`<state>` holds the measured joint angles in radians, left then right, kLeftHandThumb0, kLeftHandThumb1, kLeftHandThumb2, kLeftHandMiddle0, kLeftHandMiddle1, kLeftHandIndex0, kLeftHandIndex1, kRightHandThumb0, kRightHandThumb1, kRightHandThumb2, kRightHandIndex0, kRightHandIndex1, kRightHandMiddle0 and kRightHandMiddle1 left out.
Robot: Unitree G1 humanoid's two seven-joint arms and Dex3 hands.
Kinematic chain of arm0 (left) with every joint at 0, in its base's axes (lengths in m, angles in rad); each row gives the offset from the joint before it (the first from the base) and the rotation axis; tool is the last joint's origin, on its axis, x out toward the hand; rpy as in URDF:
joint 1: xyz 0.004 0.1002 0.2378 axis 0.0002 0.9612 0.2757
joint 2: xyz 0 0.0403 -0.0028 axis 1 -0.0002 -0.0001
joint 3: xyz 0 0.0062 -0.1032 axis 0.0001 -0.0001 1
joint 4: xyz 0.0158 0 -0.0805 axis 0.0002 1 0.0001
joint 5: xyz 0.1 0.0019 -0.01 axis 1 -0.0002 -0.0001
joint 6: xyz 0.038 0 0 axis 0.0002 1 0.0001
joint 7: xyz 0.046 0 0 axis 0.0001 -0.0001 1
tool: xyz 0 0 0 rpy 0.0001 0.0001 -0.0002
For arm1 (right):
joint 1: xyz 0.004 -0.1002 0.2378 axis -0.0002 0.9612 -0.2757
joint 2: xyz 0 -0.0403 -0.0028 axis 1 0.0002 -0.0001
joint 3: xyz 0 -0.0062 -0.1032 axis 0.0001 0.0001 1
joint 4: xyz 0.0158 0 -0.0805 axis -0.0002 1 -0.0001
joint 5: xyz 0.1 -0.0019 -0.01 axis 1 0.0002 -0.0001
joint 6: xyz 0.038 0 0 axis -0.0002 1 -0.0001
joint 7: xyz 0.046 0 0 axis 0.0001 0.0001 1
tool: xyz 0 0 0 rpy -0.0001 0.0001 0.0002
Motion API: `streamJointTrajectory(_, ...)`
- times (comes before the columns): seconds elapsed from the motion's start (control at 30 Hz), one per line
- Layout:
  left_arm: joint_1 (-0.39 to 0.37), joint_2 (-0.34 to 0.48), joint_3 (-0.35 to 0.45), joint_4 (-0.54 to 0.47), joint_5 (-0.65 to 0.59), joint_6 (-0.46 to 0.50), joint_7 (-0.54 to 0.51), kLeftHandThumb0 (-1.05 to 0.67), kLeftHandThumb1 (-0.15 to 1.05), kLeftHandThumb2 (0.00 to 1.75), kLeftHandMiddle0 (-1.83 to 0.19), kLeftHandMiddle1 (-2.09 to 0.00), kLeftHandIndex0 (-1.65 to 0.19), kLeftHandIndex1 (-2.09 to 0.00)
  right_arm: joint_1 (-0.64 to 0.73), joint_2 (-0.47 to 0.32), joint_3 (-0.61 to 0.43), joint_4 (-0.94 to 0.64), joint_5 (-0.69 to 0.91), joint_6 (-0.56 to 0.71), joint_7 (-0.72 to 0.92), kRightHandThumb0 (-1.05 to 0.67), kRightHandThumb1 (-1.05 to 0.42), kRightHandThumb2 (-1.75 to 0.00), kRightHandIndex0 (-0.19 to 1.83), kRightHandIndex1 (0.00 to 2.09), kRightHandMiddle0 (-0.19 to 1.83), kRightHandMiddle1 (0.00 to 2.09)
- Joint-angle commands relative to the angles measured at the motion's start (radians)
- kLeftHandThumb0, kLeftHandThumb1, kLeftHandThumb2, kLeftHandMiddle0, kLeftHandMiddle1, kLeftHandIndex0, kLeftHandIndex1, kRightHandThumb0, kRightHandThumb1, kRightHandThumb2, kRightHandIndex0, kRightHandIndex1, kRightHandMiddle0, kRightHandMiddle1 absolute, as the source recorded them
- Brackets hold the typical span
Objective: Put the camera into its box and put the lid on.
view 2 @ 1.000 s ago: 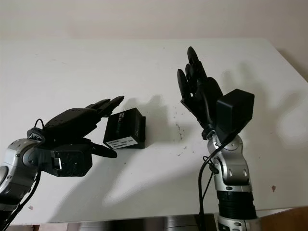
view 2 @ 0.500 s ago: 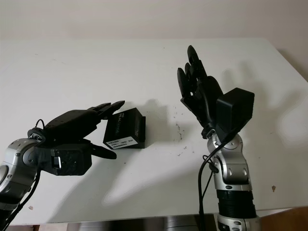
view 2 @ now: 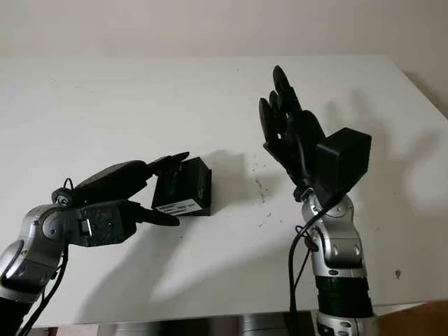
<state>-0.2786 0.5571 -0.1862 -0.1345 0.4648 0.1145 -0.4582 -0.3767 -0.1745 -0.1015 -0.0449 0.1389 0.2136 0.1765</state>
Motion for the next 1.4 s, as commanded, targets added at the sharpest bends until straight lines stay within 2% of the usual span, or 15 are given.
streamJointTrajectory(0.0, -0.023, -0.007, 0.006, 0.014, -0.006, -0.022, 0.018, -0.69, 0.95, 0.05, -0.27, -0.14, -0.17, -0.17, -0.001, -0.005, -0.009, -0.022, 0.006, 0.003, -0.004, -0.67, -1.05, -0.56, -0.1, 0.06, -0.06, 0.07)
streamJointTrajectory(0.27, -0.035, -0.02, 0.0, 0.079, -0.008, -0.101, 0.082, -0.61, 0.92, 0.05, -0.33, -0.24, -0.24, -0.28, 0.005, -0.005, -0.011, -0.044, 0.009, 0.026, -0.016, -0.67, -1.05, -0.56, -0.09, 0.06, -0.05, 0.07)
streamJointTrajectory(0.3, -0.035, -0.022, -0.001, 0.085, -0.004, -0.11, 0.091, -0.59, 0.91, 0.05, -0.28, -0.4, -0.21, -0.38, 0.006, -0.006, -0.011, -0.046, 0.01, 0.028, -0.016, -0.67, -1.05, -0.56, -0.09, 0.06, -0.05, 0.07)
streamJointTrajectory(0.33, -0.034, -0.024, 0.0, 0.094, -0.004, -0.126, 0.104, -0.55, 0.89, 0.05, -0.17, -0.71, -0.15, -0.56, 0.007, -0.006, -0.011, -0.047, 0.012, 0.027, -0.015, -0.67, -1.05, -0.56, -0.1, 0.06, -0.06, 0.07)
streamJointTrajectory(0.4, -0.034, -0.026, -0.001, 0.111, -0.001, -0.156, 0.128, -0.51, 0.88, 0.05, -0.09, -1.03, -0.07, -0.79, 0.008, -0.005, -0.011, -0.049, 0.013, 0.026, -0.015, -0.66, -1.05, -0.56, -0.1, 0.06, -0.06, 0.07)
streamJointTrajectory(0.43, -0.033, -0.025, -0.002, 0.118, 0.002, -0.168, 0.137, -0.47, 0.88, 0.05, -0.09, -1.12, -0.06, -0.87, 0.008, -0.005, -0.011, -0.048, 0.012, 0.026, -0.016, -0.67, -1.05, -0.56, -0.09, 0.06, -0.06, 0.07)
streamJointTrajectory(0.6, -0.029, -0.017, -0.01, 0.142, 0.042, -0.236, 0.191, -0.34, 0.87, 0.05, -0.17, -1.26, -0.1, -1.06, 0.008, -0.006, -0.009, -0.046, 0.011, 0.026, -0.017, -0.67, -1.05, -0.56, -0.09, 0.06, -0.05, 0.07)
streamJointTrajectory(0.67, -0.028, -0.014, -0.013, 0.151, 0.059, -0.262, 0.207, -0.29, 0.88, 0.05, -0.17, -1.45, -0.1, -1.23, 0.007, -0.006, -0.009, -0.044, 0.011, 0.026, -0.016, -0.67, -1.05, -0.56, -0.1, 0.05, -0.06, 0.07)
streamJointTrajectory(0.77, -0.023, -0.017, -0.011, 0.153, 0.068, -0.276, 0.217, -0.25, 0.92, 0.06, -0.19, -1.61, -0.11, -1.41, 0.008, -0.006, -0.008, -0.045, 0.009, 0.022, -0.017, -0.67, -1.05, -0.56, -0.1, 0.05, -0.06, 0.07)
streamJointTrajectory(1.03, -0.011, -0.029, -0.009, 0.14, 0.095, -0.282, 0.252, -0.21, 0.99, 0.06, -0.29, -1.88, -0.18, -1.77, 0.011, -0.003, -0.008, -0.047, 0.009, 0.024, -0.02, -0.67, -1.05, -0.56, -0.09, 0.06, -0.05, 0.07)
streamJointTrajectory(1.13, -0.008, -0.036, -0.005, 0.123, 0.11, -0.254, 0.255, -0.19, 0.98, 0.05, -0.33, -1.91, -0.17, -1.8, 0.013, -0.003, -0.007, -0.048, 0.007, 0.023, -0.022, -0.68, -1.05, -0.55, -0.09, 0.06, -0.05, 0.07)
streamJointTrajectory(1.2, -0.007, -0.041, 0.0, 0.102, 0.114, -0.219, 0.242, -0.18, 0.98, 0.05, -0.35, -1.84, -0.17, -1.78, 0.015, -0.004, -0.007, -0.046, 0.008, 0.019, -0.02, -0.68, -1.05, -0.55, -0.09, 0.06, -0.05, 0.07)
streamJointTrajectory(1.37, -0.018, -0.065, 0.03, 0.027, 0.054, -0.084, 0.167, -0.17, 0.97, 0.05, -0.33, -1.75, -0.16, -1.73, 0.018, -0.006, -0.006, -0.05, 0.01, 0.022, -0.014, -0.68, -1.05, -0.56, -0.09, 0.06, -0.06, 0.07)
